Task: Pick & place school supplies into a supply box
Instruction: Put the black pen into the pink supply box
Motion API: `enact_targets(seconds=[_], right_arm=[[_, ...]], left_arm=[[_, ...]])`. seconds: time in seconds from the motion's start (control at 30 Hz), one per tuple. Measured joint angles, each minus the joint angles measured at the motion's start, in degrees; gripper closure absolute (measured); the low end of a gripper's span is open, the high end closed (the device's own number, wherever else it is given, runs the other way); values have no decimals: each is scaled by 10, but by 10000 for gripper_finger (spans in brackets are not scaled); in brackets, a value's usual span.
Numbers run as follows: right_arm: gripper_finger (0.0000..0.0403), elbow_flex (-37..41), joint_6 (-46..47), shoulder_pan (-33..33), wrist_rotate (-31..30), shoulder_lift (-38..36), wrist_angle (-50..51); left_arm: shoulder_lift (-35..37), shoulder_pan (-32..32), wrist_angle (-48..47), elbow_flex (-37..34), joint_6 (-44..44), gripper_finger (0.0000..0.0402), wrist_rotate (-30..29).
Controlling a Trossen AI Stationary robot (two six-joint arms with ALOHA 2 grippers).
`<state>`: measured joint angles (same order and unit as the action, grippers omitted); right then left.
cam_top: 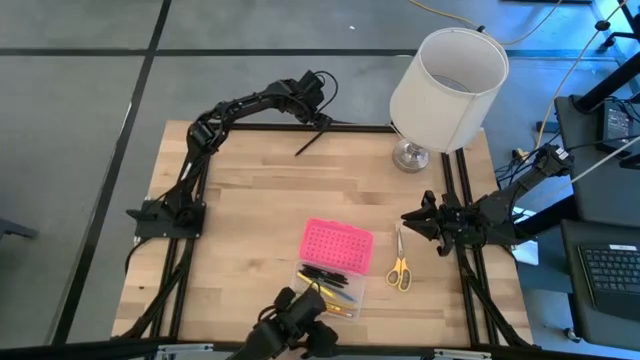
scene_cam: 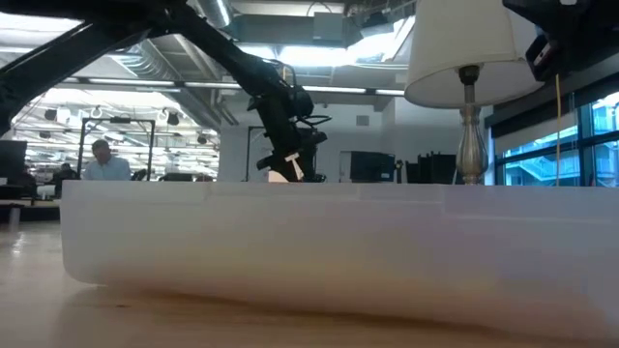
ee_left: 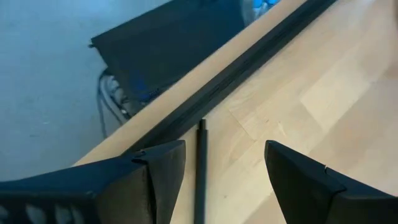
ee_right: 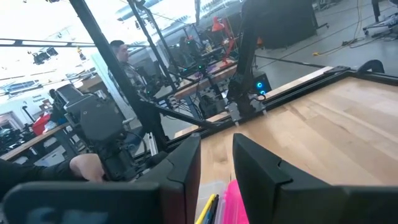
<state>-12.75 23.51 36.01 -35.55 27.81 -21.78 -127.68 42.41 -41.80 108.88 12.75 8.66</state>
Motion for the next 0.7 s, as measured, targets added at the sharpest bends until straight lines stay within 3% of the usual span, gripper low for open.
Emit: enact_targets(seconds=[0.17, 0.7], right_arm=[[305, 0, 0, 0, 0, 0, 0], [305, 0, 4, 0, 0, 0, 0]], left_arm=[[0, -13, 0, 0, -3, 200, -37], [0, -25, -31, 0, 0, 237, -43]])
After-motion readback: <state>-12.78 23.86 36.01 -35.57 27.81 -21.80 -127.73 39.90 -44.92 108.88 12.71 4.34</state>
